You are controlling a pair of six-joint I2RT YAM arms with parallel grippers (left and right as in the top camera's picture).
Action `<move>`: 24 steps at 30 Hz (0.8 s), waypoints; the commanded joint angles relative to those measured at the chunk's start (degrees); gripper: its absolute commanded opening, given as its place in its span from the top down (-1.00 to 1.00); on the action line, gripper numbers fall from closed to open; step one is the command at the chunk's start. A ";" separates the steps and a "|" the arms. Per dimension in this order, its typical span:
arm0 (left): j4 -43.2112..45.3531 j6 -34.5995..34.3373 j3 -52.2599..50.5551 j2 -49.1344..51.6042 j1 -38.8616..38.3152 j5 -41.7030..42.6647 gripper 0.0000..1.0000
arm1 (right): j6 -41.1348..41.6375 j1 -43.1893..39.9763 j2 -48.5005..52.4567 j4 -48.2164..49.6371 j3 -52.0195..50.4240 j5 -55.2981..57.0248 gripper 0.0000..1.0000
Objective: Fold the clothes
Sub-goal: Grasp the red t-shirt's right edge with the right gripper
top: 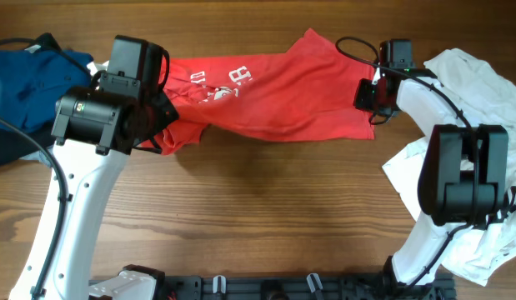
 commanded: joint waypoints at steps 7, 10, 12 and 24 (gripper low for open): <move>0.20 -0.76 0.48 -0.28 0.31 0.24 0.92 | -1.44 0.24 -0.76 -2.01 0.26 -0.92 0.36; 0.22 -0.79 0.48 -0.28 0.31 0.26 0.92 | -1.44 0.90 -0.52 -1.68 -0.55 -0.87 0.36; 0.31 -0.79 0.48 -0.28 0.31 0.24 0.92 | -1.44 0.98 -0.52 -0.85 -0.57 -0.87 0.36; 0.66 -0.76 0.48 -0.28 0.31 0.24 0.92 | -1.44 0.98 -0.24 -0.72 -0.57 0.66 0.36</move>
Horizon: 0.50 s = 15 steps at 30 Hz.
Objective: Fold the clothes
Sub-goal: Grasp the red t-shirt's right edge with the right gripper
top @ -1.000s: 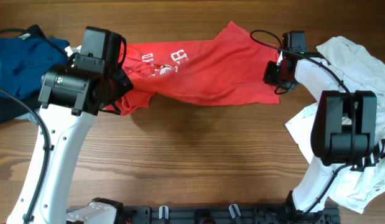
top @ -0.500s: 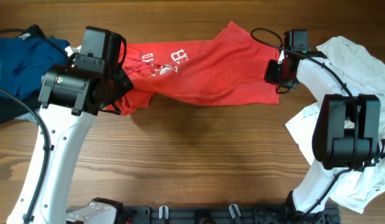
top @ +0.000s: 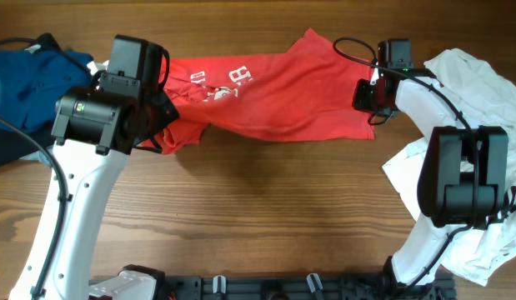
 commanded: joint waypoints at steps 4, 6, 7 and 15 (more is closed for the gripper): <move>0.20 -0.76 0.48 -0.28 0.28 0.04 0.92 | -0.72 0.42 2.73 -0.04 -0.57 0.74 0.36; 0.22 -0.76 0.48 -0.28 0.28 0.04 0.92 | -0.74 0.44 2.84 0.59 -0.57 0.52 0.36; 0.24 -0.76 0.48 -0.28 0.28 0.04 0.92 | -0.74 0.42 2.84 0.57 -0.57 0.55 0.37; 0.63 -0.76 0.48 -0.28 0.28 0.04 0.92 | -0.70 0.44 2.84 -0.50 -0.57 0.55 0.87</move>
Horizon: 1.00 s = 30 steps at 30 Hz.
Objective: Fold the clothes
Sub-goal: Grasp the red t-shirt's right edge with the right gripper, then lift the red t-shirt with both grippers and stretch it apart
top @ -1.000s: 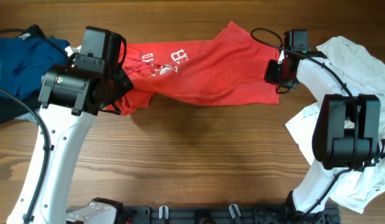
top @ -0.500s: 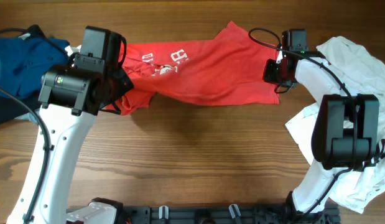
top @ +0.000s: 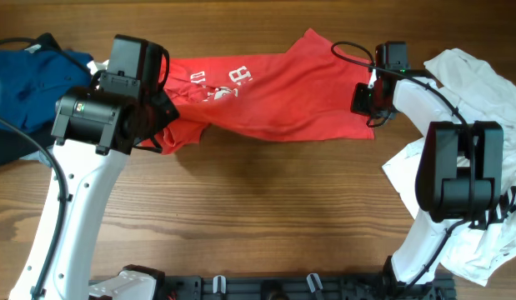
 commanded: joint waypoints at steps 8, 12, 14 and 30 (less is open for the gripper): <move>0.57 -0.76 0.48 -0.28 0.28 0.04 0.92 | -0.17 0.42 -3.48 -3.17 -0.02 5.11 0.91; 0.52 -0.76 0.48 -0.28 0.28 0.07 0.92 | -0.09 0.42 -3.96 -4.79 -0.02 4.44 0.91; 0.52 -0.76 0.48 -0.28 0.28 0.07 0.92 | -0.15 0.39 -6.16 -4.96 -0.02 4.46 0.91; 14.36 4.00 5.49 -6.71 9.68 0.48 0.92 | -9.16 -11.43 -38.58 -8.02 23.74 8.76 0.92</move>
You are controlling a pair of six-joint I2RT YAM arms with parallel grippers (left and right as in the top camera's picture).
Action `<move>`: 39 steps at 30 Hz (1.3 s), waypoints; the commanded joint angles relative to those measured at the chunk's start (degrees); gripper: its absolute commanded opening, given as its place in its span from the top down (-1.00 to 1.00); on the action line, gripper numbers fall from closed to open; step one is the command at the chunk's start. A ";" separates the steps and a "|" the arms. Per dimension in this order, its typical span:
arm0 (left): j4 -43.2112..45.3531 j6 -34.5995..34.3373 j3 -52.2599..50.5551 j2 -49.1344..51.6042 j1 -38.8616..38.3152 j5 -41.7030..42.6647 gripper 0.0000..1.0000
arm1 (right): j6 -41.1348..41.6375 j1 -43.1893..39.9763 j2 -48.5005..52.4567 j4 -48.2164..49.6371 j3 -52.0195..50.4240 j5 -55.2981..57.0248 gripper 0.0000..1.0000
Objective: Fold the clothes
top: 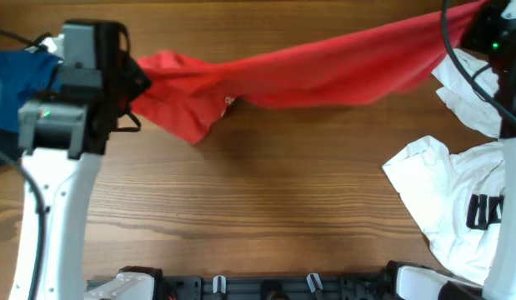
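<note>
The red shirt (324, 71) hangs stretched in a long band across the back of the table, from the left to the top right corner. My left gripper (134, 82) holds its bunched left end, the fingers hidden under the wrist body. At the frame's upper right edge my right gripper (478, 21) holds the other end and is mostly cut off. A loose red corner (195, 125) droops toward the wood.
A blue garment (16, 83) lies heaped at the far left behind the left arm. White clothes (445, 192), one with black print, are spread along the right side. The wooden table (241, 200) runs to a black rail at the front edge.
The red shirt lay on the table between both grippers; now it is pulled out taut. The left gripper has moved left and back, the right one to the far upper right corner.
Through all three earlier moments the red shirt lay rumpled at the back, the left gripper at its left end. The right gripper edged slightly back along its right hem. Now both arms stand further apart and the shirt is stretched between them.
</note>
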 commanded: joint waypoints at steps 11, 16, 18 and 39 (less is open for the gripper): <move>12.35 5.35 2.49 5.11 0.00 10.84 0.92 | -7.61 -1.25 13.90 -0.07 2.47 -7.10 0.92; 49.37 19.89 3.17 20.22 1.68 10.84 0.93 | 9.81 -1.25 23.78 28.46 4.09 -6.10 0.92; 61.09 19.85 5.53 20.22 3.65 10.58 0.93 | 11.30 -1.25 23.80 31.85 9.94 -5.20 0.92; -32.87 22.23 21.97 39.56 -4.31 24.94 0.92 | -1.86 0.09 42.45 -45.22 24.48 -6.34 0.91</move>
